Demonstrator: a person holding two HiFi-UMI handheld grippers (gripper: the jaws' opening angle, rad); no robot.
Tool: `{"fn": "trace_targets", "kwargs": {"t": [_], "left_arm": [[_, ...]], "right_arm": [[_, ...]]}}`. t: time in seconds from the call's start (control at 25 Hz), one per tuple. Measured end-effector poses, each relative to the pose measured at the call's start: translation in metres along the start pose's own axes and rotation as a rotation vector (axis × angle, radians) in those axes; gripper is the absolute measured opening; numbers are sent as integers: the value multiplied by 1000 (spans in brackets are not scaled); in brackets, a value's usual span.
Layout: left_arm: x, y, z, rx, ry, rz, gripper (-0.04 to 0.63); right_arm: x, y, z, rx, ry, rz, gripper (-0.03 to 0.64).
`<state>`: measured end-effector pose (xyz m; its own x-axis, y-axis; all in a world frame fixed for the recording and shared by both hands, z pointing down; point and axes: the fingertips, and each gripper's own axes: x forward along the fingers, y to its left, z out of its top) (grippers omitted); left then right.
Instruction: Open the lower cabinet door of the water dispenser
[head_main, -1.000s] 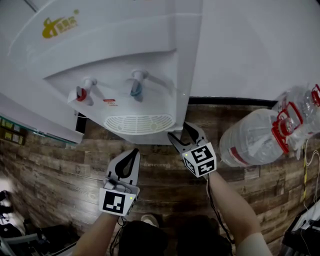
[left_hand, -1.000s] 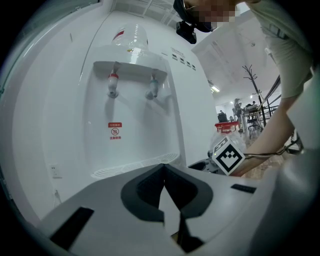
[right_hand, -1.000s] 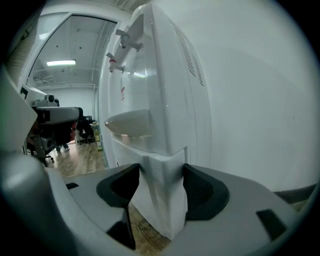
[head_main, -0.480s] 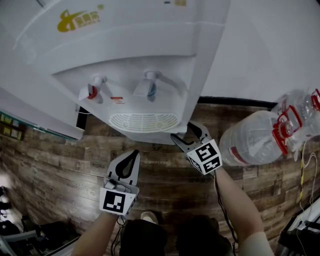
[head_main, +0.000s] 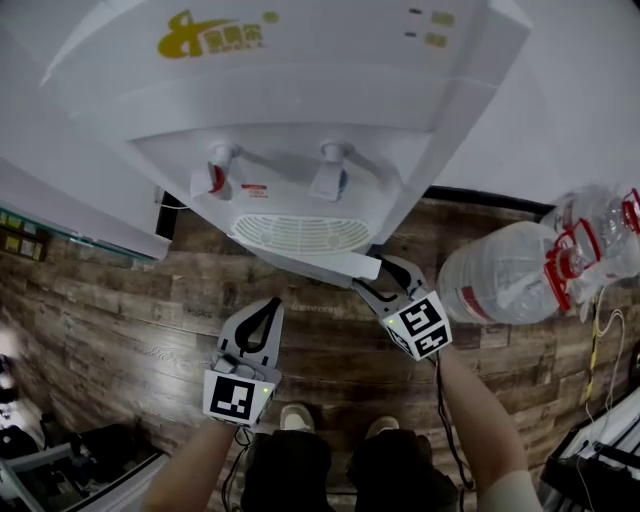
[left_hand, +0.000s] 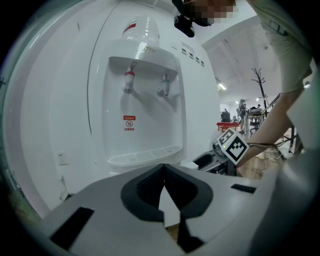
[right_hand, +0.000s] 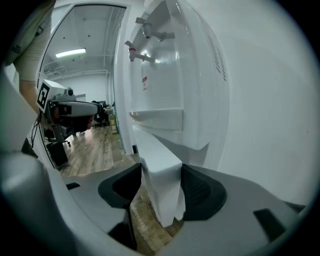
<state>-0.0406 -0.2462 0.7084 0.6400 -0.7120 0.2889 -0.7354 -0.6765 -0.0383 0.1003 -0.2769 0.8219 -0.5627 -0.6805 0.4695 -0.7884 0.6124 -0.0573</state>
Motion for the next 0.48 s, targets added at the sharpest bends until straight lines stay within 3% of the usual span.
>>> {"fn": "trace_targets", "kwargs": {"t": [0.2, 0.36, 0.48], "left_arm": [[-28, 4, -2, -24, 54, 12, 5], [-58, 13, 0, -52, 92, 48, 5], [-80, 24, 0, -62, 110, 79, 5]], "right_arm": [[-11, 36, -12, -10, 112, 61, 207], [-14, 72, -19, 114, 186, 112, 218], [-15, 95, -20, 141, 222, 111, 218]]}}
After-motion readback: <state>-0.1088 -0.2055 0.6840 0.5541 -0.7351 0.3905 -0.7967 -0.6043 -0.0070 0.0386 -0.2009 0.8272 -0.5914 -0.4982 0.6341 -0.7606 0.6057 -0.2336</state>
